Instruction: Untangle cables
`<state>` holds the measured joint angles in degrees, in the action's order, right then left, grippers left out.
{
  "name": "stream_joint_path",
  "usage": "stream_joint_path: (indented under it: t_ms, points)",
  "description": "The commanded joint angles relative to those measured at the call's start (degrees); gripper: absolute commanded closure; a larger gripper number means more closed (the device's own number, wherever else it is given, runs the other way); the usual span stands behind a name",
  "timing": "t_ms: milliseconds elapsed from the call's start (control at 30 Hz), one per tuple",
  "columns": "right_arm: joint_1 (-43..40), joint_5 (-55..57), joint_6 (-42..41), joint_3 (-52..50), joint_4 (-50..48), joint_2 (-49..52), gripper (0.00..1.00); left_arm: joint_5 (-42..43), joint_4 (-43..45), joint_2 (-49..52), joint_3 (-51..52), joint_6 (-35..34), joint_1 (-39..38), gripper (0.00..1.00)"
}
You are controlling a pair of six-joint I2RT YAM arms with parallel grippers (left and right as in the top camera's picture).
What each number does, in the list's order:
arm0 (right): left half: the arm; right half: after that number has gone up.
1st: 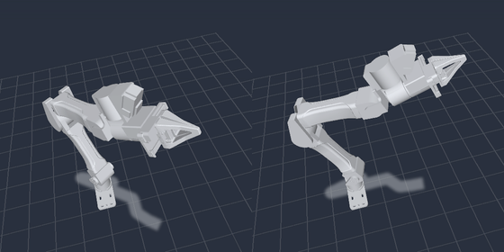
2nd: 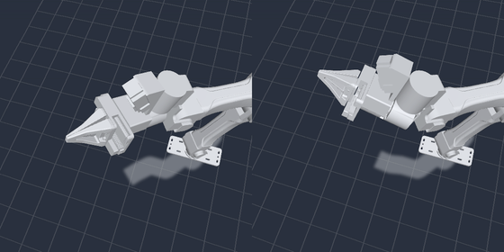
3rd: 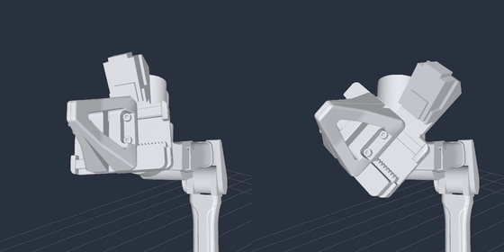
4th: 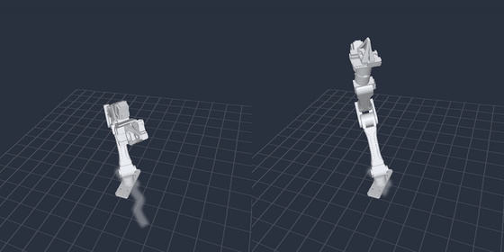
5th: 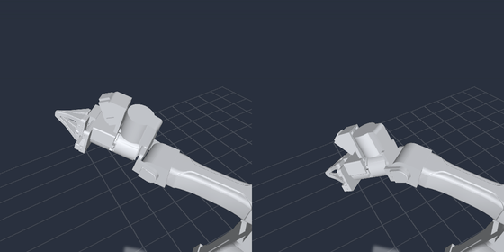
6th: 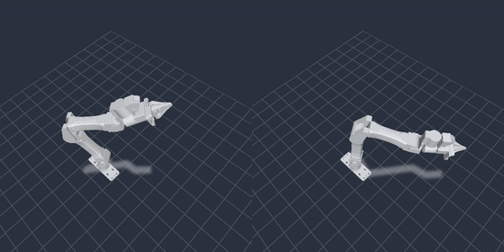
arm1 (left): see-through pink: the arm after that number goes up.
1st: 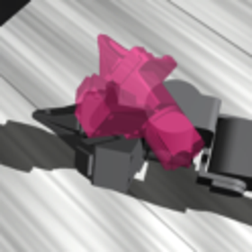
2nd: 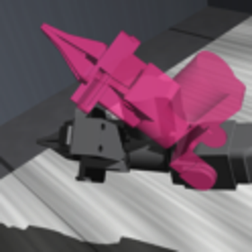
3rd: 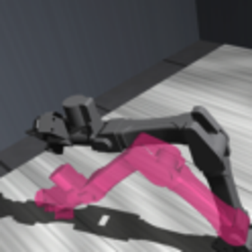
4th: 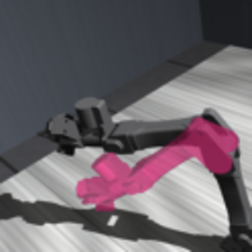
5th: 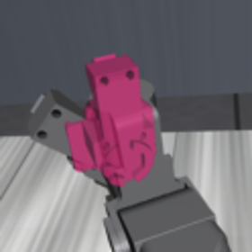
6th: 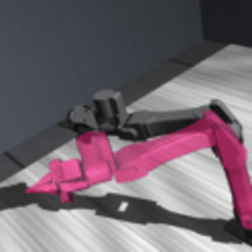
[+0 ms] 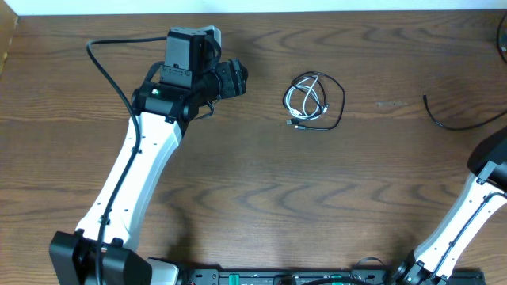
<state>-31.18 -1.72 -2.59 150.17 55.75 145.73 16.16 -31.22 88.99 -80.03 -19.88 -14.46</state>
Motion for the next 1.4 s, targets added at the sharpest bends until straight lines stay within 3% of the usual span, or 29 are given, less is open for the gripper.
stream_joint_path:
  t_ms: [0,133,267,500,633,800,867,1100,1367]
  points:
    - [0.9,-5.5,-0.8,0.8,4.9,-5.3,0.01,-0.4,0.0,0.6,-0.7,-0.1,-0.1,0.31]
    - [1.9,-10.9,-0.8,0.2,18.3,-5.0,0.01,-0.4,0.5,0.6,-0.7,0.0,-0.1,0.31]
    - [3.5,-10.9,4.4,-4.4,24.3,-4.9,0.01,-0.4,0.9,0.6,-0.7,0.0,-0.1,0.31]
    - [7.1,-10.6,22.9,-17.6,23.2,-4.9,0.23,-0.4,1.0,0.6,-0.7,-0.1,-0.1,0.31]
    - [9.0,-7.7,29.1,-24.3,20.7,-4.9,0.33,-0.4,1.0,0.6,-0.7,-0.1,-0.1,0.31]
    - [9.6,-6.2,29.2,-29.4,16.5,-4.9,0.48,-0.4,1.3,0.6,-0.7,-0.1,-0.1,0.31]
    - [9.9,-5.9,29.2,-30.4,16.1,-4.9,0.61,-0.4,1.4,0.6,-0.7,-0.1,-0.1,0.3]
    - [12.4,-0.3,26.5,-34.4,13.4,-4.9,0.64,-0.4,2.0,0.6,-0.7,-0.1,-0.1,0.3]
    - [15.2,9.6,17.4,-39.5,6.6,-4.9,0.86,-0.4,2.0,0.6,-0.7,-0.1,-0.1,0.3]
